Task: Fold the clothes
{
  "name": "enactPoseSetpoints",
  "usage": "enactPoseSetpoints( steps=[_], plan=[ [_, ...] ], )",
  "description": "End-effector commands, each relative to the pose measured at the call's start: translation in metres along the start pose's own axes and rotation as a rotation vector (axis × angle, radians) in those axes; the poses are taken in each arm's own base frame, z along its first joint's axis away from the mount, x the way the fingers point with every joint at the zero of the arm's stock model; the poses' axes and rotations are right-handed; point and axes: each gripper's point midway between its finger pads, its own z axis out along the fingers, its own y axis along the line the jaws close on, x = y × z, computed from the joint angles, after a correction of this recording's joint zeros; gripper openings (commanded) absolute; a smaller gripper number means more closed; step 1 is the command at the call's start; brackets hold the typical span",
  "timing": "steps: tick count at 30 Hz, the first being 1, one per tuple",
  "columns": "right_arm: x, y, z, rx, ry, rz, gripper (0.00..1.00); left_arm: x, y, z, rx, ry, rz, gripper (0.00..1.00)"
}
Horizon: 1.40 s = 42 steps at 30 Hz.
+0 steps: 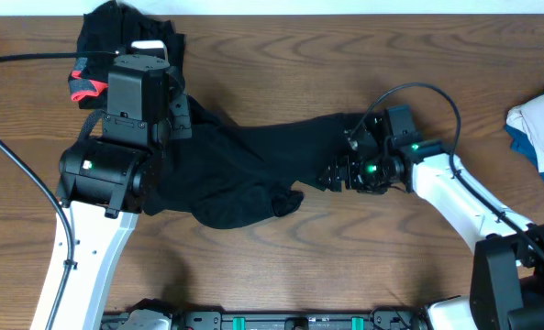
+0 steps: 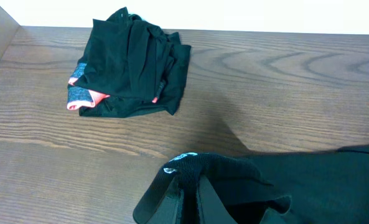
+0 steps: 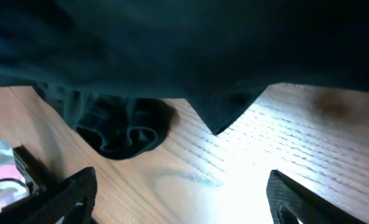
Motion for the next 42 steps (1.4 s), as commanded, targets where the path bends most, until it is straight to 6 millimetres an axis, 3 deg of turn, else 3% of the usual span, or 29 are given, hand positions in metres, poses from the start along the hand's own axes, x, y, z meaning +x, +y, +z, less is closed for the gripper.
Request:
enactPoseSetpoints(
  steps=[1,10,23,42],
  plan=[
    [0.009,0.007,0.008,-0.032,0.013,0.015,0.83,-0.005,0.0,-0.004,0.0,-0.018,-0.005,0.06],
    [-0.003,0.019,0.022,-0.074,-0.062,0.03,0.81,-0.005,0.0,-0.004,0.0,-0.017,-0.005,0.05],
    [0.003,-0.003,0.042,0.014,-0.035,0.135,0.81,-0.003,0.001,-0.004,-0.001,-0.01,-0.002,0.06],
    [-0.004,-0.002,0.055,-0.024,-0.041,0.139,0.79,-0.003,0.001,-0.004,-0.001,-0.009,-0.002,0.06]
  ],
)
